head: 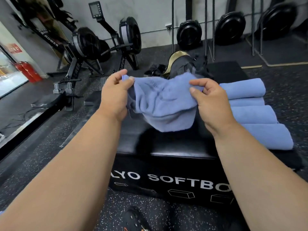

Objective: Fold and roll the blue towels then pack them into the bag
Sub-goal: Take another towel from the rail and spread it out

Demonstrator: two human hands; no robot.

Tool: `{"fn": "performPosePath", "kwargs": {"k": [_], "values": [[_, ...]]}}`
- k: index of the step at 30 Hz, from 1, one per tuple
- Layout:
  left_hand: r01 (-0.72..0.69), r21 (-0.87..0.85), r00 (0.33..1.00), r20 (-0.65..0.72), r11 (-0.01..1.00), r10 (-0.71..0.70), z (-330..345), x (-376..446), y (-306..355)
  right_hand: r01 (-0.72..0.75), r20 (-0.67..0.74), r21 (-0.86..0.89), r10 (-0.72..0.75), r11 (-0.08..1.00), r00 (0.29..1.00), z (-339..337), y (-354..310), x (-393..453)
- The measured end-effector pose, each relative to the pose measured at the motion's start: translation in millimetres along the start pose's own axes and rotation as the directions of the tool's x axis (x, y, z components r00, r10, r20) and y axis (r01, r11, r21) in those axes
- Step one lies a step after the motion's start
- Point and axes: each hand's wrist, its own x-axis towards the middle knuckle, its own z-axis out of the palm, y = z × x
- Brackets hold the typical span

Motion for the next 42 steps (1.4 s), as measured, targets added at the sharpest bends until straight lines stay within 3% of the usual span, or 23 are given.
{"fn": "performPosePath", "kwargs": {"k": [2,4,6,8,10,12,16,21,24,26,28,31,34,38,42], "values": [[-0.083,-0.066,0.996,0.034,0.994,0.085,-6.3,-11.8,21.3,0.058,-0.016,0.100,-0.057,0.993,0.998,-7.4,-20.2,-2.2],[-0.059,0.008,0.995,0.076,0.998,0.058,-26.6,-30.9,19.2,0.057,-0.023,0.040,-0.056,0.998,0.998,-19.9,-28.0,-15.0],[0.064,0.213,0.990,0.106,0.975,-0.089,-51.8,-52.4,-1.8,-0.011,0.021,-0.258,0.017,0.966,1.000,-37.4,-17.7,-34.4],[0.169,0.388,0.961,0.138,0.906,-0.238,-73.0,-77.3,-30.6,-0.066,0.094,-0.588,0.149,0.806,0.984,-57.8,5.4,-55.4],[0.192,0.515,0.954,0.101,0.835,-0.282,-86.0,-101.8,-52.5,-0.051,0.153,-0.762,0.256,0.645,0.954,-72.8,23.6,-73.9],[0.199,0.536,0.956,0.079,0.821,-0.284,-93.5,-118.7,-62.5,-0.034,0.180,-0.812,0.306,0.583,0.935,-78.8,27.2,-83.9],[0.201,0.378,0.952,0.141,0.904,-0.271,-92.8,-123.8,-55.4,-0.084,0.192,-0.605,0.248,0.791,0.949,-75.4,20.4,-86.5],[0.258,0.164,0.952,0.123,0.952,-0.279,-75.2,-107.5,-34.2,-0.140,0.143,-0.342,0.198,0.929,0.970,-68.0,36.9,-75.2],[0.259,0.047,0.960,0.102,0.965,-0.263,-63.9,-91.7,-25.1,-0.180,0.004,-0.162,0.183,0.970,0.983,-70.3,43.9,-56.7],[0.221,0.025,0.973,0.064,0.975,-0.223,-62.1,-76.0,-25.1,-0.198,-0.075,-0.161,0.188,0.967,0.979,-72.4,46.0,-43.0],[0.183,0.156,0.979,0.063,0.971,-0.195,-61.5,-62.0,-38.5,-0.215,-0.088,-0.289,0.198,0.933,0.976,-73.9,52.7,-33.1],[0.183,0.590,0.948,0.106,0.786,-0.300,-67.2,-54.4,-81.9,-0.239,0.021,-0.612,0.317,0.754,0.948,-75.4,69.5,-33.1],[0.260,0.757,0.873,0.081,0.600,-0.481,-72.5,-52.5,-113.3,-0.245,0.046,-0.734,0.406,0.633,0.913,-73.9,81.5,-37.2],[0.184,0.851,0.935,0.002,0.491,-0.354,-49.8,-44.9,-108.8,-0.249,0.000,-0.760,0.383,0.601,0.924,-71.4,84.2,-34.9],[-0.010,0.905,0.963,0.124,0.425,-0.241,-23.6,-22.8,-114.8,-0.215,-0.010,-0.761,0.321,0.612,0.947,-69.2,90.7,-37.2]]}}
